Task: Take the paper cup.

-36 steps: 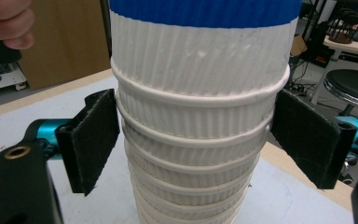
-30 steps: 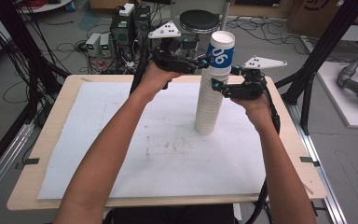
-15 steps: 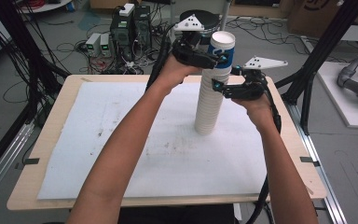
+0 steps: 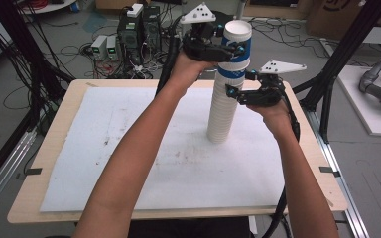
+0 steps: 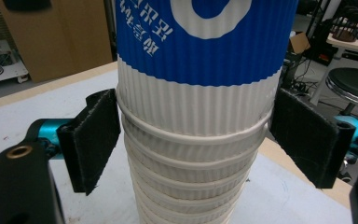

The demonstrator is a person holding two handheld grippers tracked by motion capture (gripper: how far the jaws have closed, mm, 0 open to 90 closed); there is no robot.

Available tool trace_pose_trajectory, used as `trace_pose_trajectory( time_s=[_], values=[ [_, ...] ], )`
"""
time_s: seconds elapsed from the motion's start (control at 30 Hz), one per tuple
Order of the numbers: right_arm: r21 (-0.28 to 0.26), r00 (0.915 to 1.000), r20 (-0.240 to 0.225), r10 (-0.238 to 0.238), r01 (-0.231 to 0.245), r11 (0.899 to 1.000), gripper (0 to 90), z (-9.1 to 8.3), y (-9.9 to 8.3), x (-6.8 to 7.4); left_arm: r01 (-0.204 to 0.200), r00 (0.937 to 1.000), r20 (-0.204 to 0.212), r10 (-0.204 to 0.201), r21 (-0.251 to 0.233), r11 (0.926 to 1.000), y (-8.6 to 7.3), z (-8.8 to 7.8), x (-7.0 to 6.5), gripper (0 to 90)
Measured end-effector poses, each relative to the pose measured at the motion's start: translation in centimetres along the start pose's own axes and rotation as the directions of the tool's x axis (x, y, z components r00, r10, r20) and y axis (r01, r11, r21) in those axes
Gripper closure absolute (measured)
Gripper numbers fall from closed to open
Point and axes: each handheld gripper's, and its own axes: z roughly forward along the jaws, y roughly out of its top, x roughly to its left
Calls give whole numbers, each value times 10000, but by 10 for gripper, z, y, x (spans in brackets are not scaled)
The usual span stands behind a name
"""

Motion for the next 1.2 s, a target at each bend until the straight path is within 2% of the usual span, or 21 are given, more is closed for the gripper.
trace_pose_trajectory(
  time_s=[0.1, 0.23, 0.33, 0.47, 0.57, 0.63, 0.7, 0.87, 1.07, 1.1, 1.13, 1.2],
  values=[
    [20, 10000, 58, 66, -66, 10000, 161, 0, -2, 1, -79, 9999, -82, 76, -398, 9992, 13, -7, -3, 273],
    [174, 9998, 181, 57, -60, 9998, 161, 0, -5, 2, 46, 10000, -83, -54, -1039, 9946, 26, -19, -6, 273],
    [157, 9999, 101, 106, -107, 9998, 161, -3, -9, 2, 95, 9999, -70, -106, -1322, 9912, 32, -28, -7, 273],
    [393, 9999, 155, 34, -40, 9992, 161, -8, -18, 1, -85, 9999, -151, 67, -1247, 9922, 33, -40, -8, 273],
    [471, 9998, 197, 7, -16, 9989, 161, -16, -22, 2, -231, 9992, -341, 202, -891, 9958, 28, -59, -8, 274],
    [422, 9998, 182, 23, -30, 9991, 162, -23, -25, 3, -286, 9987, -440, 261, -572, 9980, 22, -69, -7, 274],
    [395, 9999, 147, 66, -72, 9992, 163, -29, -28, 3, -182, 9988, -469, 161, -448, 9988, 12, -80, -6, 273],
    [505, 9999, 89, 108, -113, 9987, 163, -39, -41, 4, -9, 9978, -657, 17, 115, 9999, -20, -105, -5, 273],
    [644, 9996, -203, 197, -184, 9978, 164, -39, -61, 15, 66, 9976, -693, -8, 832, 9965, -59, -125, -9, 273],
    [631, 9995, -248, 191, -175, 9979, 164, -38, -65, 17, 66, 9976, -693, -8, 832, 9965, -59, -125, -9, 273],
    [575, 9994, -294, 188, -171, 9982, 166, -38, -69, 20, 104, 9977, -683, -33, 1033, 9946, -71, -129, -13, 273],
    [472, 9989, -406, 222, -203, 9987, 170, -38, -77, 26, 81, 9979, -641, -4, 1200, 9927, -82, -133, -16, 273]
  ],
)
